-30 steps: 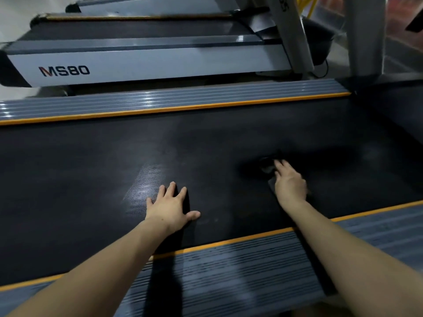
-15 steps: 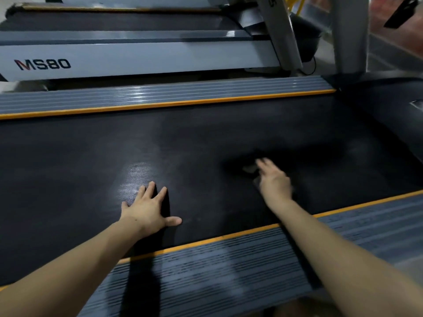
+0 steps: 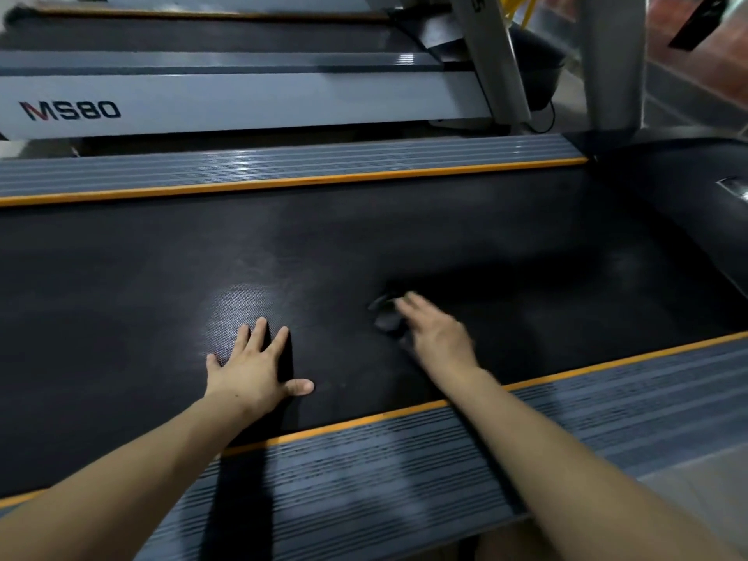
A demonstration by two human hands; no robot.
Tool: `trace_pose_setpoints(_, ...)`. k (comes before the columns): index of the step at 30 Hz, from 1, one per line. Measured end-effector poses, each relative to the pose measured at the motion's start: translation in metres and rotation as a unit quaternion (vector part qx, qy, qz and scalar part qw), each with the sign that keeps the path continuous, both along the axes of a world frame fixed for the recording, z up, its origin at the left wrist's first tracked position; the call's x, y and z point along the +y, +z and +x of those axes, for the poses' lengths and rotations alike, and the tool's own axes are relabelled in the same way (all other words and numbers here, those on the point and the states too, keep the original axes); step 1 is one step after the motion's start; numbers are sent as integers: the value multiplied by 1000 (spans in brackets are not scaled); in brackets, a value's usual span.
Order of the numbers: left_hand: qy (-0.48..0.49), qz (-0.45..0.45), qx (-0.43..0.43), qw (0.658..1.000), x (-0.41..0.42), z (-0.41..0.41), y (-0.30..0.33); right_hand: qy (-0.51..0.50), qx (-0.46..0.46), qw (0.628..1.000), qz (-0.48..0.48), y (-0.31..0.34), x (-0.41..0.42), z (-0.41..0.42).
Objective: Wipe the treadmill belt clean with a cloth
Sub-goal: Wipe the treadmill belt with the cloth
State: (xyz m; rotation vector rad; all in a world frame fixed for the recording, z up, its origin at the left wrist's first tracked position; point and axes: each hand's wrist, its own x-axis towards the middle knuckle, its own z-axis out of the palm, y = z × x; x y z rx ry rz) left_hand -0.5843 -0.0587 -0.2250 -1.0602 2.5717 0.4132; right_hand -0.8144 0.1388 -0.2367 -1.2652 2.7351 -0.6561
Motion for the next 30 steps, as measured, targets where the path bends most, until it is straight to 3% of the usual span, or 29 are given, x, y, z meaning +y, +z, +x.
trace_pose_setpoints(3,-1,-1,3,1000,0,-1,-3,-172,-5,985,-6,5,56,-61)
trace_pose_setpoints(6,-5,-2,3,1000,1,0,-3,-281,-11,959,27,6,54,-62)
trace_pose_setpoints(8,-3,-3,3,1000,-1,0,-2,-257,-17,966,15,0,19,-30)
trace_pose_setpoints(13,0,4,2,1000,1,0,-3,-37,-44,998,5,-14,-53,68)
trace_pose_setpoints(16,2,5,8,1000,1,2,-4,31,-46,998,14,-1,-30,42)
trace_pose_setpoints(18,1,8,13,1000,1,3,-5,-6,-23,999,23,-2,6,2)
trace_pose_setpoints(21,3,11,18,1000,0,2,-6,-156,-19,987,-8,-1,52,-48)
trace_pose_setpoints(25,6,14,24,1000,0,1,-8,-256,-29,966,11,3,30,-28)
trace_pose_setpoints(27,5,11,30,999,1,2,-8,-222,-26,975,4,0,2,4)
trace_pose_setpoints(30,13,16,40,999,1,3,-6,-68,-41,997,-24,-10,-44,66)
